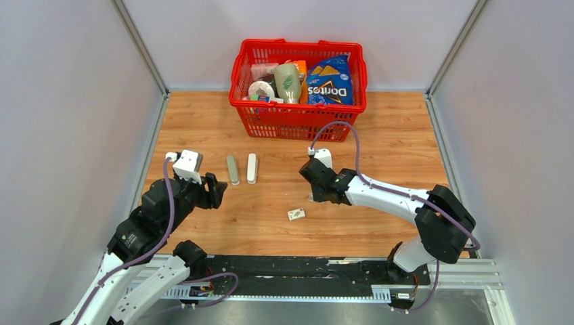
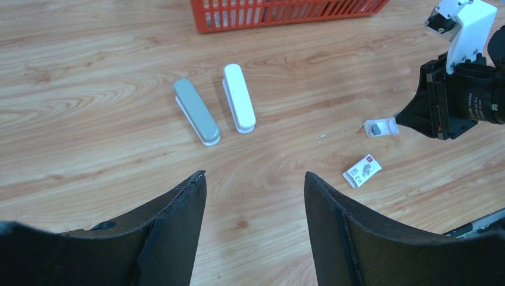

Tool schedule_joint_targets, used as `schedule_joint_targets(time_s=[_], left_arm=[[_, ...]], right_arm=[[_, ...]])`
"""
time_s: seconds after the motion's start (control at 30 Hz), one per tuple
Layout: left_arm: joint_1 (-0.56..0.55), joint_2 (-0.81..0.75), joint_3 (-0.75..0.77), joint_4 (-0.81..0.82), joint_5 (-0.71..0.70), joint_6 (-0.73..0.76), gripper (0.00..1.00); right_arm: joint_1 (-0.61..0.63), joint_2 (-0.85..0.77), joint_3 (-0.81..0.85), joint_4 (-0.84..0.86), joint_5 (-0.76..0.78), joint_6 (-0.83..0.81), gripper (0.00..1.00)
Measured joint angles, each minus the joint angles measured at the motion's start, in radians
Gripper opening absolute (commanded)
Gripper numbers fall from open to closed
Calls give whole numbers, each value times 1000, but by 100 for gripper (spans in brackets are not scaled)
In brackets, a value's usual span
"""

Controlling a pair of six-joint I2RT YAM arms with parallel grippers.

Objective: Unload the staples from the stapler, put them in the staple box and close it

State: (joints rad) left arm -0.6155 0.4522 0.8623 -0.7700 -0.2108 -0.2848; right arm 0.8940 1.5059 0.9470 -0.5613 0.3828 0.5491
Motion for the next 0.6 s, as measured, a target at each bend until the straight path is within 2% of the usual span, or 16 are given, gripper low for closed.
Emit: schedule_joint_targets(time_s=[0.6], left_arm=[[0, -11, 0, 0, 18, 0, 69]], right_arm=[[0, 32, -29, 28, -26, 57, 12]])
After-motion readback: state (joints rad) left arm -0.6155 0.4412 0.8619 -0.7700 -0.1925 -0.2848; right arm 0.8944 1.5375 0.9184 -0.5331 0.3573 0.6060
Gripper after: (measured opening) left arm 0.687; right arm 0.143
